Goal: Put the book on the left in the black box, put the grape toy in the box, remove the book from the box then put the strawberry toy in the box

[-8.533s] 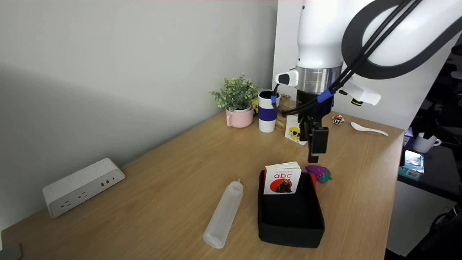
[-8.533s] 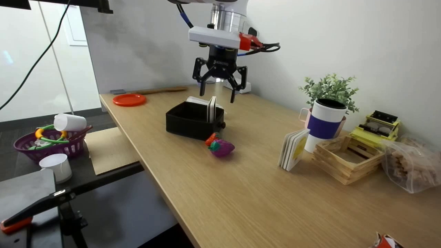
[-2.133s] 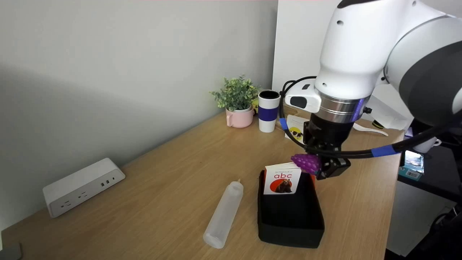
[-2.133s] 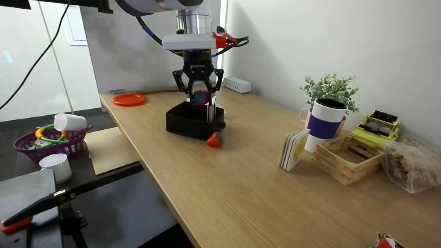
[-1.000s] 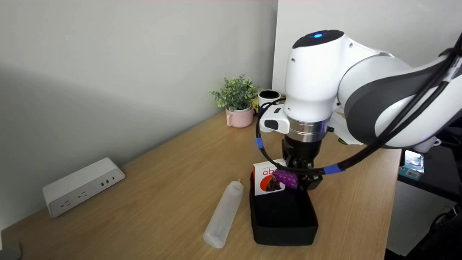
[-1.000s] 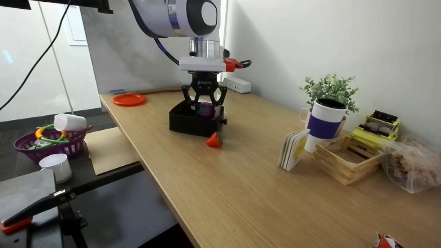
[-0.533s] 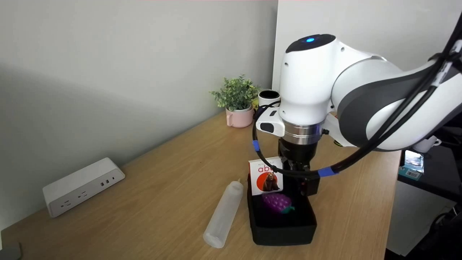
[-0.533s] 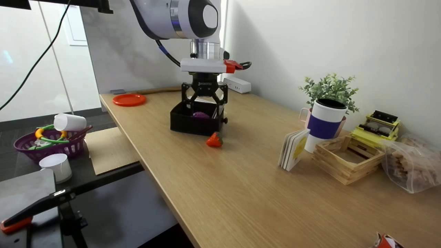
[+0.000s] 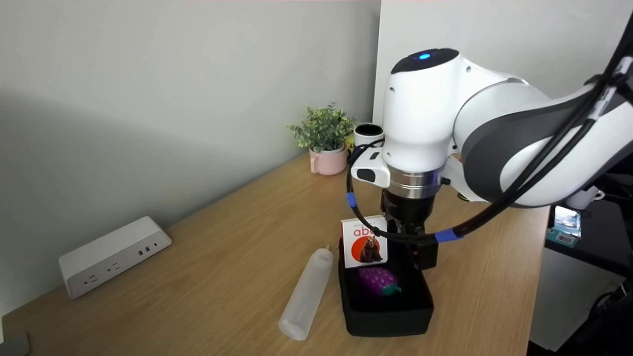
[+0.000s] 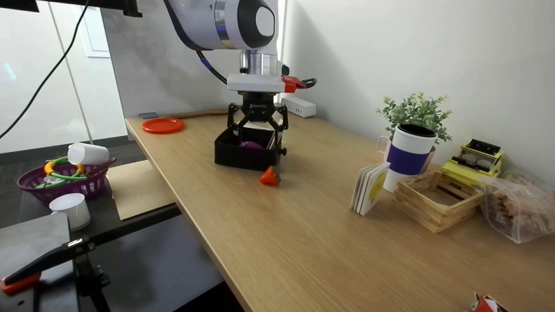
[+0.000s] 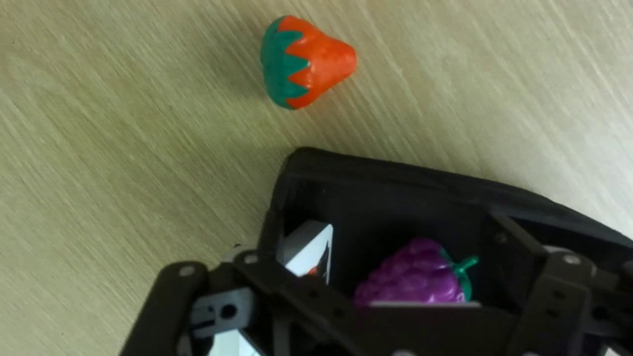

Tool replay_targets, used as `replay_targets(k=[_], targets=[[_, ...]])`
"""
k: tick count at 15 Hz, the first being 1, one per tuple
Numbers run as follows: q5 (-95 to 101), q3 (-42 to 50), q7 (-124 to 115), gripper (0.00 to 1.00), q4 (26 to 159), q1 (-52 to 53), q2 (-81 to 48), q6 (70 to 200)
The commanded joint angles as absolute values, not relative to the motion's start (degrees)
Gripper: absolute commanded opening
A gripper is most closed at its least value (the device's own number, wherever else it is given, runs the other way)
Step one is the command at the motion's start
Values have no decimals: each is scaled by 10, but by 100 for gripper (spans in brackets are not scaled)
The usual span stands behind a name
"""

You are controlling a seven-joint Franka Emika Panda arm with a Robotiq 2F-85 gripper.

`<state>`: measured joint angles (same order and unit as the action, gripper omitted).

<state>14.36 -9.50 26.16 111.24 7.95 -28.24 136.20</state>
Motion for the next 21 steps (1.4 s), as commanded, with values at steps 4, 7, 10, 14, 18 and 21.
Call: replay_targets(k=[4,7,10,14,18,21], targets=[[155,-91,250,100,1110,84,-275,1345],[187,-79,201,100,1118,105,-252,1324],[207,-77,151,100,1118,121,-229,1280],[212,-82,112,100,1118,128,-203,1239],[217,-82,93,100,1115,130,-193,1220],[207,-88,100,100,1111,124,-201,1232]])
